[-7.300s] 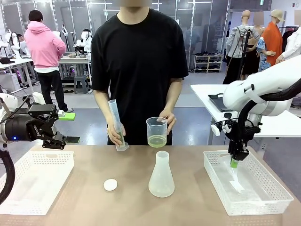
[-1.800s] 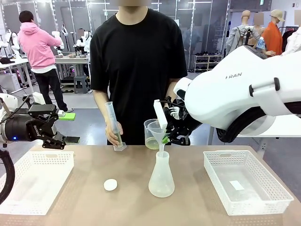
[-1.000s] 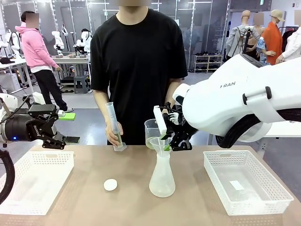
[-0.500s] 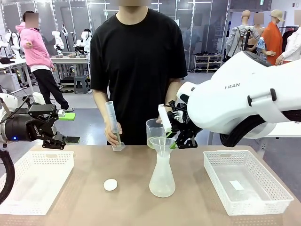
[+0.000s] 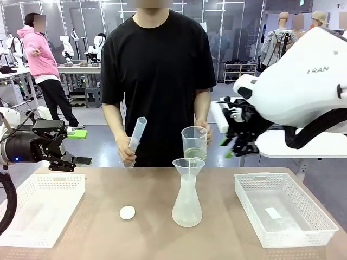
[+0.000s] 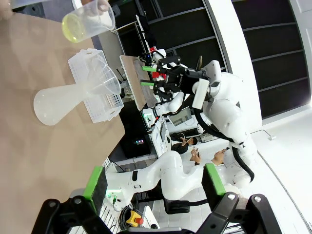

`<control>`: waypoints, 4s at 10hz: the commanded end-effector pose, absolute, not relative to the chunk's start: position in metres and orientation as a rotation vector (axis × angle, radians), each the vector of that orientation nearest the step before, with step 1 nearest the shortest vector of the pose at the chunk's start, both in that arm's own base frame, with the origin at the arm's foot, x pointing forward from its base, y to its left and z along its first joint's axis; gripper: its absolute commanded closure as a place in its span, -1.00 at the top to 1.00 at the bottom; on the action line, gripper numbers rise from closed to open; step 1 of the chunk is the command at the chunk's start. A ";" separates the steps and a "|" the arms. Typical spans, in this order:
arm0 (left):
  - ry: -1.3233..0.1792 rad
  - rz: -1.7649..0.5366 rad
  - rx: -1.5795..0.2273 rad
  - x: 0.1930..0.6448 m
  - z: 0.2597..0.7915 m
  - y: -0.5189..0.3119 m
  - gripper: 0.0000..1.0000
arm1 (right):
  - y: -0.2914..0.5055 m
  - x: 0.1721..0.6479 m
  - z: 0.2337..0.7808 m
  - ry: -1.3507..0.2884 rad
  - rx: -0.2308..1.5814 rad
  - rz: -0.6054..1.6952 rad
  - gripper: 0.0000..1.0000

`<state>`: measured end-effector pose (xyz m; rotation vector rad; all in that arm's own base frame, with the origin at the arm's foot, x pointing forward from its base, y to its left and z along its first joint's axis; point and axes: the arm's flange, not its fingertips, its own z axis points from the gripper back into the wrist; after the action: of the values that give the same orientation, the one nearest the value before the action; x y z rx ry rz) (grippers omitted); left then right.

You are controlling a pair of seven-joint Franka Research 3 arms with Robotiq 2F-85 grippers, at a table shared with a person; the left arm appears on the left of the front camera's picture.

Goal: Prepare the solutions needed for the experiment.
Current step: Pick up the Plastic Funnel and insert it into the Big flask, then once the solution is in the Big flask , pick up the Plastic Funnel and place it back into the right Organizing basket.

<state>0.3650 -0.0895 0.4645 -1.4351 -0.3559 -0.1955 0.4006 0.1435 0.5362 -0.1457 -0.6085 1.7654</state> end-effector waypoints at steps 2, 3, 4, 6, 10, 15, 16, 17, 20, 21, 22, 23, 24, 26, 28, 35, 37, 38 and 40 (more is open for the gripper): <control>-0.348 -0.198 -1.445 0.364 0.466 -0.089 1.00 | 0.097 0.414 0.543 -0.456 -0.197 1.662 -0.35; -0.348 -0.198 -1.445 0.364 0.466 -0.089 1.00 | 0.085 0.417 0.544 -0.437 -0.201 1.627 -0.35; -0.348 -0.198 -1.445 0.364 0.466 -0.089 1.00 | 0.073 0.419 0.542 -0.416 -0.206 1.589 -0.35; -0.348 -0.198 -1.445 0.364 0.466 -0.089 1.00 | 0.056 0.422 0.537 -0.354 -0.214 1.551 -0.35; -0.348 -0.198 -1.445 0.364 0.466 -0.089 1.00 | 0.060 0.419 0.538 -0.425 -0.210 1.605 -0.35; -0.348 -0.198 -1.445 0.364 0.466 -0.089 1.00 | 0.060 0.419 0.538 -0.425 -0.210 1.605 -0.35; -0.348 -0.198 -1.445 0.364 0.466 -0.089 1.00 | 0.060 0.419 0.538 -0.425 -0.210 1.605 -0.35; -0.348 -0.198 -1.445 0.364 0.466 -0.089 1.00 | 0.060 0.419 0.538 -0.425 -0.210 1.605 -0.35; -0.348 -0.198 -1.445 0.364 0.466 -0.089 1.00 | 0.061 0.419 0.537 -0.410 -0.209 1.601 -0.22; -0.348 -0.198 -1.445 0.364 0.466 -0.089 1.00 | 0.054 0.414 0.543 -0.381 -0.219 1.550 -0.22; -0.348 -0.198 -1.445 0.364 0.466 -0.089 1.00 | 0.039 0.405 0.548 -0.306 -0.177 1.423 -0.22; -0.348 -0.198 -1.445 0.364 0.466 -0.089 1.00 | 0.026 0.400 0.550 -0.235 -0.186 1.306 -0.22; -0.348 -0.198 -1.445 0.364 0.466 -0.089 1.00 | 0.016 0.399 0.549 -0.196 -0.161 1.206 -0.22; -0.348 -0.198 -1.445 0.364 0.466 -0.089 1.00 | 0.001 0.394 0.550 -0.091 0.008 0.956 -0.22; -0.348 -0.198 -1.445 0.364 0.466 -0.089 1.00 | 0.000 0.390 0.554 -0.003 0.271 0.770 -0.22; -0.348 -0.198 -1.445 0.364 0.466 -0.089 1.00 | 0.010 0.375 0.547 0.067 0.346 0.766 -0.22; -0.348 -0.198 -1.445 0.364 0.466 -0.089 1.00 | 0.031 0.368 0.547 0.066 0.522 0.690 -0.22; -0.348 -0.198 -1.445 0.364 0.466 -0.089 1.00 | 0.038 0.361 0.543 0.090 0.668 0.467 -0.22; -0.348 -0.198 -1.445 0.364 0.466 -0.089 1.00 | 0.052 0.339 0.537 0.124 0.903 0.219 -0.22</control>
<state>0.3650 -0.0896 0.4644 -1.4349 -0.3553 -0.1960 0.3537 0.0451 0.5360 0.7390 0.1766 0.4284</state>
